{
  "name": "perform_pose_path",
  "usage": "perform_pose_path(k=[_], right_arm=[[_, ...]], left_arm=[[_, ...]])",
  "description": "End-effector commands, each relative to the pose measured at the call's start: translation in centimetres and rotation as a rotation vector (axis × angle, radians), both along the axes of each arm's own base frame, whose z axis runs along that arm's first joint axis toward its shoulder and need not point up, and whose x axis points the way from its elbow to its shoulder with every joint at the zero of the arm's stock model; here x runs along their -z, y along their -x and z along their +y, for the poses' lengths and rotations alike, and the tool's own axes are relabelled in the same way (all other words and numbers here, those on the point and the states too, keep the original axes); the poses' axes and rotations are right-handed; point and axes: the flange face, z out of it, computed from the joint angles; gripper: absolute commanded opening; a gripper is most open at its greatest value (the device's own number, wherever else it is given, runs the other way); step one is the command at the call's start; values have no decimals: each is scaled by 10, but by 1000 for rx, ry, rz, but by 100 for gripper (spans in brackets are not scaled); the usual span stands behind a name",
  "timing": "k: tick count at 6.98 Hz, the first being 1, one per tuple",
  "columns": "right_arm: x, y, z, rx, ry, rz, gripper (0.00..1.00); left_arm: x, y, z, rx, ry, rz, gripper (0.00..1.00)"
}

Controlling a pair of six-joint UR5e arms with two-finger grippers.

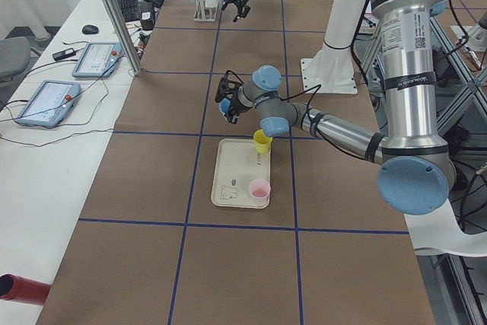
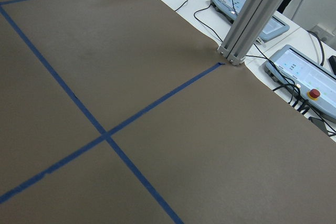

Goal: Transfer IKEA cup to right arm and place on rack

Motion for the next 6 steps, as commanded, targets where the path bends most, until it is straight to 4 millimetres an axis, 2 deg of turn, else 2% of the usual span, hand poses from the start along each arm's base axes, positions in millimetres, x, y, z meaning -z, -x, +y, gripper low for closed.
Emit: perform_pose_path(k=[1, 2, 3, 4, 5, 6], right_arm=[[19, 36, 28, 20, -58, -60, 99], [16, 52, 39, 19, -109, -131, 99], [8, 68, 52, 23, -153, -192, 99], [10, 77, 65, 46, -222, -191, 99], [16, 77, 73, 59, -267, -210, 99], [30, 80, 78, 68, -300, -231, 99]], left_arm=[[98, -15, -1, -13, 203, 318, 0], [140, -24, -7, -18, 312, 452, 0], [171, -32, -9, -18, 394, 541, 0], [198, -54, -4, -51, 481, 615, 0], [213, -69, 0, -72, 535, 652, 0], [221, -85, 5, -101, 567, 662, 0]])
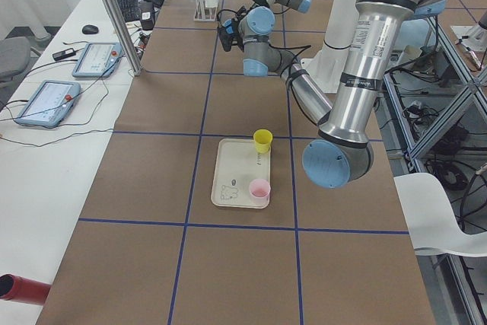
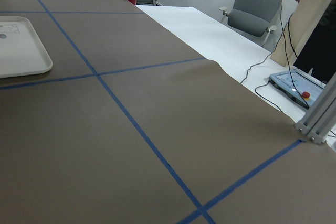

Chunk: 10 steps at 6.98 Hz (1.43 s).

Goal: Transfer IKEA cup to right arm and place on rack

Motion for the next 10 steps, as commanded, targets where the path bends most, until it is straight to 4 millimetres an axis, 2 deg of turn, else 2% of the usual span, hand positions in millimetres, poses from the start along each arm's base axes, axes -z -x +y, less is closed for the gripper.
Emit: perform_pose_path(k=[1, 2, 3, 5, 10], right_arm=[[39, 12, 18, 28, -74, -63, 99], [55, 18, 25, 20, -80, -92, 99], [62, 21, 29, 2, -81, -105, 100], [63, 19, 29, -2, -85, -105, 100], [65, 16, 28, -6, -96, -102, 100]], left_arm=[[26, -32, 6, -45, 53, 31, 0], [37, -50, 12, -51, 58, 29, 0], [39, -59, 15, -60, 60, 27, 0], [34, -69, 21, -80, 54, 13, 0], [21, -87, 14, -76, 59, -22, 0]])
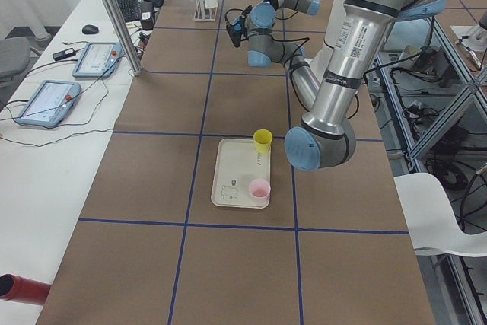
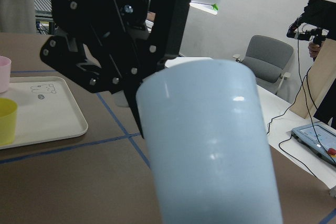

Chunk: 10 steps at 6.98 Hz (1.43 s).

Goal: Transfer IKEA cup to right arm and place on rack

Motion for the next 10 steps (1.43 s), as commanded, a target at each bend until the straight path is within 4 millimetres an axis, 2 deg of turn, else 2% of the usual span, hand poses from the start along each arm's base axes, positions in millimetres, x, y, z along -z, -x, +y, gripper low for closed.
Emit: perform_pose_path(k=[1, 3, 4, 5, 6, 9, 10], right_arm=[[0, 0, 0, -2, -8, 5, 100], [0, 0, 0, -4, -9, 6, 99], [1, -2, -1, -16, -9, 4, 94], [2, -4, -2, -26, -20, 11, 72], [2, -5, -2, -37, -21, 12, 59], [2, -6, -3, -47, -21, 12, 47], [2, -5, -4, -48, -20, 14, 45]], left_arm=[[-5, -7, -2, -2, 0, -14, 0], [-5, -8, -1, 1, -6, -15, 0], [-4, -9, -1, 3, -7, -14, 0], [-4, -9, -1, 3, -7, -14, 0], [-3, -9, -1, 3, -7, -13, 0], [0, -8, 0, 2, -21, -9, 0], [1, -6, 0, 1, -101, -25, 80]])
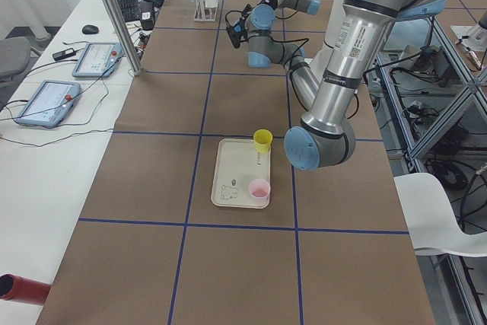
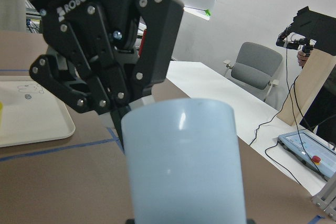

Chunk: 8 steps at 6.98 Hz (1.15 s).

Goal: Transfer IKEA cup to right arm and place on rack

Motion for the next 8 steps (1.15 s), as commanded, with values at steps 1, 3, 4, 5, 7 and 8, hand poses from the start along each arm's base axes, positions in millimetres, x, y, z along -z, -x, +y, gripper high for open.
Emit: perform_pose_path(k=[1, 3, 4, 5, 7, 8], right_arm=[[0, 0, -1, -6, -1, 3, 45], [0, -1, -3, -11, -1, 3, 44], [-1, -3, -4, -15, -1, 5, 38], [-1, -5, -10, -29, 2, 8, 30], [-19, -21, -40, -86, 27, 43, 6], [-26, -28, -62, -124, 62, 144, 9]], left_arm=[[3, 5, 0, 3, -116, -22, 100], [-2, 17, -8, 17, -148, -39, 100], [-17, 32, -15, 14, -173, -71, 100], [-42, 53, -20, 14, -225, -124, 100], [-89, 76, -3, -3, -390, -240, 100], [-94, 77, -3, -1, -411, -254, 100]])
